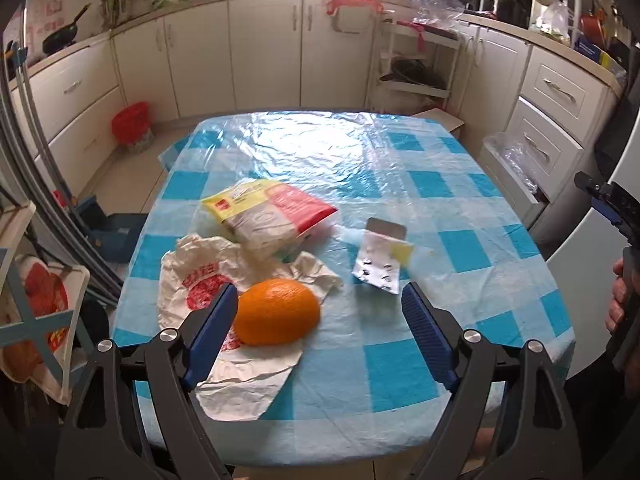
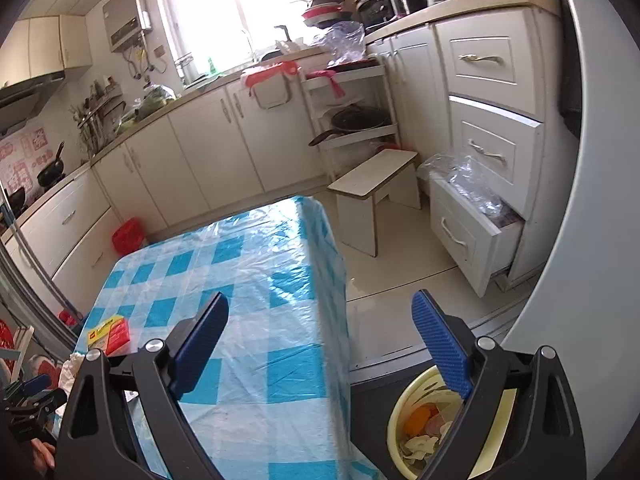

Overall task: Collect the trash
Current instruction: 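Move both tools back over the table, then grasp the whole orange with the left gripper, then lift the orange with the left gripper while the right grasps the yellow tape package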

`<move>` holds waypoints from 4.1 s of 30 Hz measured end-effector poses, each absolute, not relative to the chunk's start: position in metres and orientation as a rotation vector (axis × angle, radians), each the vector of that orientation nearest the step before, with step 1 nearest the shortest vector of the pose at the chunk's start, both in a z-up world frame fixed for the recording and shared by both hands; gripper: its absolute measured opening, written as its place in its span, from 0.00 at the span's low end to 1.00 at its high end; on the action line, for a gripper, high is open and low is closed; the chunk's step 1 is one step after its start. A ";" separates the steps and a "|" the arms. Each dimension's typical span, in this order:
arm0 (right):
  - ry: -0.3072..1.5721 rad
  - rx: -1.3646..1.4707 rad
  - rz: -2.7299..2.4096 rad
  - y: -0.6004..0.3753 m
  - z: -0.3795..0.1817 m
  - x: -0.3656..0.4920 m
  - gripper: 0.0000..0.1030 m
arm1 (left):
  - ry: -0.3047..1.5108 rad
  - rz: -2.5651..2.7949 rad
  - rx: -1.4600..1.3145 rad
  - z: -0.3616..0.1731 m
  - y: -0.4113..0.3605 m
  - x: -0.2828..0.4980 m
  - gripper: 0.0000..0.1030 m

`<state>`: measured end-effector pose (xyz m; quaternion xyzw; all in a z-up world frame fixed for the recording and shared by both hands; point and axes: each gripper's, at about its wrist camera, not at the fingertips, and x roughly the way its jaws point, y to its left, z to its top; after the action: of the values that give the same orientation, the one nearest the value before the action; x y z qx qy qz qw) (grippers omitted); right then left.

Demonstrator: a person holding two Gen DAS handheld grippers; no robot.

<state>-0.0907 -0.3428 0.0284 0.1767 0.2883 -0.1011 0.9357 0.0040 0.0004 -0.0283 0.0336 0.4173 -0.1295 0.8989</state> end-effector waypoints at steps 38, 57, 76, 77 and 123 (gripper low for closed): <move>0.821 0.130 0.229 -0.167 -0.013 0.015 0.87 | 1.010 -0.377 -0.114 -0.056 0.046 0.040 0.21; 1.039 -0.099 0.395 -0.027 -0.029 0.109 0.87 | 0.829 -0.233 -0.325 -0.007 0.134 0.028 0.20; 1.069 -0.086 0.346 -0.033 -0.034 0.115 0.10 | 0.797 -0.273 -0.350 0.000 0.139 0.018 0.20; 1.063 -0.070 0.342 -0.037 -0.032 0.114 0.10 | 0.796 -0.274 -0.353 0.001 0.140 0.018 0.20; 0.640 0.256 0.215 -0.226 0.035 -0.054 0.07 | 0.755 -0.309 -0.026 -0.005 0.033 -0.011 0.20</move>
<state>-0.0545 -0.2258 0.0346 0.1250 0.3130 0.1051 0.9356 -0.0111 0.0327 -0.0054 -0.0126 0.3671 -0.1501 0.9179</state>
